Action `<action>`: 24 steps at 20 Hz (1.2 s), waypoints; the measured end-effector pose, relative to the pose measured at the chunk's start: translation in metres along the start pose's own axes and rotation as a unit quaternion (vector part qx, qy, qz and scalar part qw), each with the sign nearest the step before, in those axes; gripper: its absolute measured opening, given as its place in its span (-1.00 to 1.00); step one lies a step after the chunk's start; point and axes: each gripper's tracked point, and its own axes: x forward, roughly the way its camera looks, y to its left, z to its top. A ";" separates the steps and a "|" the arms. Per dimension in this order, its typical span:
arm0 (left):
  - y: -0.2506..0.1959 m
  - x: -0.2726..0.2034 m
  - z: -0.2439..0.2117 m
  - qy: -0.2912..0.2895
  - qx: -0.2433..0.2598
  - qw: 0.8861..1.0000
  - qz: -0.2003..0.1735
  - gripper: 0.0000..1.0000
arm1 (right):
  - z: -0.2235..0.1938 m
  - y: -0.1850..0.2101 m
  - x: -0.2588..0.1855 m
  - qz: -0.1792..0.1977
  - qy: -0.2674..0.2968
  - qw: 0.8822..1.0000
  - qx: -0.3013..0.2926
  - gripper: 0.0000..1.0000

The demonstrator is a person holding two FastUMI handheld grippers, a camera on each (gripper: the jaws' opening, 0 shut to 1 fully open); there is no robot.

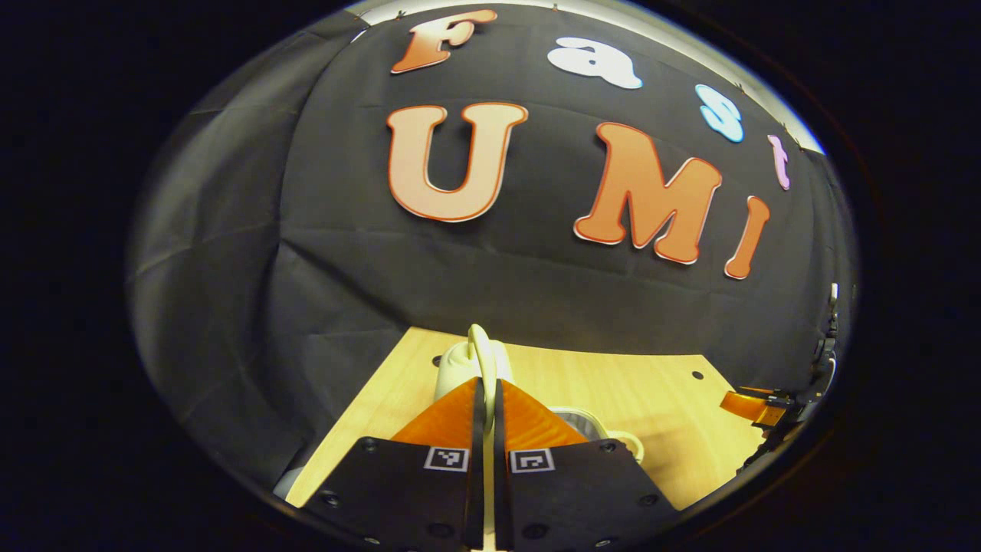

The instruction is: First open the suitcase, pack the skin care products into it, and then close the suitcase.

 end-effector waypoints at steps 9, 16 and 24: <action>-0.112 0.021 -0.024 0.029 0.016 0.995 -0.090 -0.89 | -0.001 -0.022 0.006 -0.003 0.009 1.000 0.018 0.90; -0.170 0.033 -0.075 0.084 -0.006 0.985 -0.152 -0.88 | -0.007 -0.054 0.008 -0.019 0.024 0.999 0.028 0.90; -0.214 0.058 -0.147 0.166 0.030 0.968 -0.184 -0.88 | -0.010 -0.092 0.005 -0.039 0.027 0.998 0.036 0.90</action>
